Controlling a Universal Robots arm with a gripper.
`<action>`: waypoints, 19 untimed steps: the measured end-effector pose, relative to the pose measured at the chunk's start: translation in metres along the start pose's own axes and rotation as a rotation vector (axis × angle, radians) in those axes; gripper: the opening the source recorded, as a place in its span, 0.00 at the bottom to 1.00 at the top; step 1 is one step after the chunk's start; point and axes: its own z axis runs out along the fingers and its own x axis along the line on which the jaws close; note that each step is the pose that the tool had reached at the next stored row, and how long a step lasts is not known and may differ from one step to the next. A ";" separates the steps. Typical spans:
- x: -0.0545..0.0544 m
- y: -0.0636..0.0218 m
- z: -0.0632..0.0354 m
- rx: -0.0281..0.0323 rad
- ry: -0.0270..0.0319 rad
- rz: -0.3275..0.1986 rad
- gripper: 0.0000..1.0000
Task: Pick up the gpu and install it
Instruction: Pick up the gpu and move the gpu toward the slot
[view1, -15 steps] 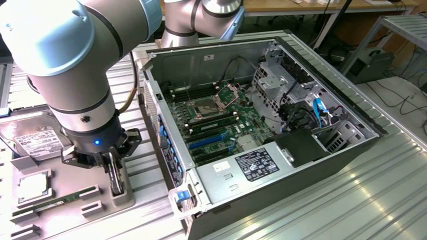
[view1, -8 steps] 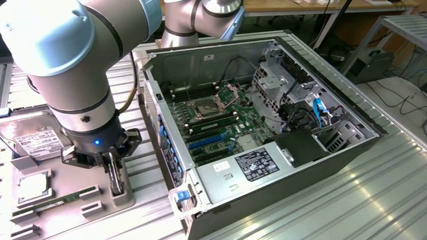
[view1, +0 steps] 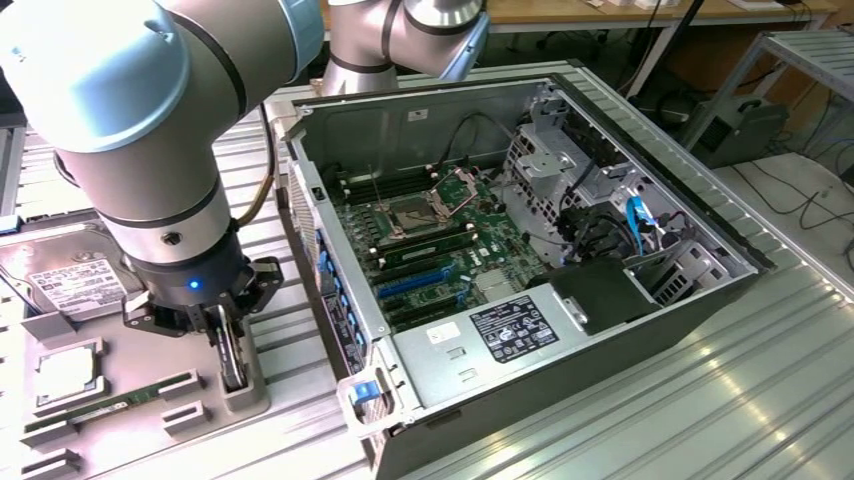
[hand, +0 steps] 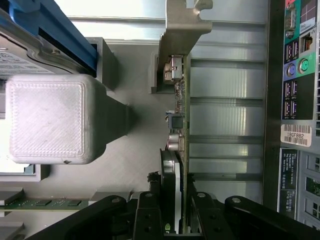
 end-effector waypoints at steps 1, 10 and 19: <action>0.000 0.0000 -0.0008 0.0002 0.0003 0.000 0.28; 0.000 0.0007 -0.0163 0.0001 0.0001 0.000 0.28; -0.001 0.0017 -0.0414 0.0000 0.0000 0.000 0.28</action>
